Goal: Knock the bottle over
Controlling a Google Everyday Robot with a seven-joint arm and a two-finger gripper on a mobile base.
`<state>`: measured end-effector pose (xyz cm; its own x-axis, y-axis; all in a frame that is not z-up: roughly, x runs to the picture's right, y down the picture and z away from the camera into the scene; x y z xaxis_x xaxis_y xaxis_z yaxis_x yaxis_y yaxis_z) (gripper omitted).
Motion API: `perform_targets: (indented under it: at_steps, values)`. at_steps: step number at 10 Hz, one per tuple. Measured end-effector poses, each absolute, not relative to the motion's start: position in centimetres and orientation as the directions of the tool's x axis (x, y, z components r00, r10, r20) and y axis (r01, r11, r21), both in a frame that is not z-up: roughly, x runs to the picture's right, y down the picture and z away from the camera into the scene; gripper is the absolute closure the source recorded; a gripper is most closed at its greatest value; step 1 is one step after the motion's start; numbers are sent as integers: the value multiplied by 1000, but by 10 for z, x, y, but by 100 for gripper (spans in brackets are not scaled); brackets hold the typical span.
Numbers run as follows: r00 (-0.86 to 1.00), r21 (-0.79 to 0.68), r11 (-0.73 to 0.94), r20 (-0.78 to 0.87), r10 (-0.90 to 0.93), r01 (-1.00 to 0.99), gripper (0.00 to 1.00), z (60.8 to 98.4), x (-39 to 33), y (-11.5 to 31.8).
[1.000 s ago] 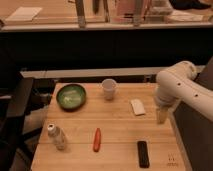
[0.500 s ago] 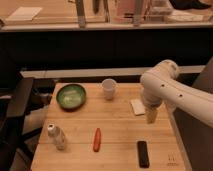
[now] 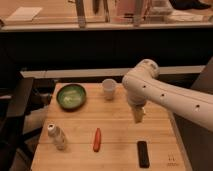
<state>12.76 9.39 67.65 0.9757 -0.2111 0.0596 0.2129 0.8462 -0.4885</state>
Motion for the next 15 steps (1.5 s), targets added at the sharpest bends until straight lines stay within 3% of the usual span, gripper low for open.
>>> perform_targets:
  at_steps: [15]
  values:
    - [883, -412, 782, 243, -401, 468, 20, 685, -6, 108]
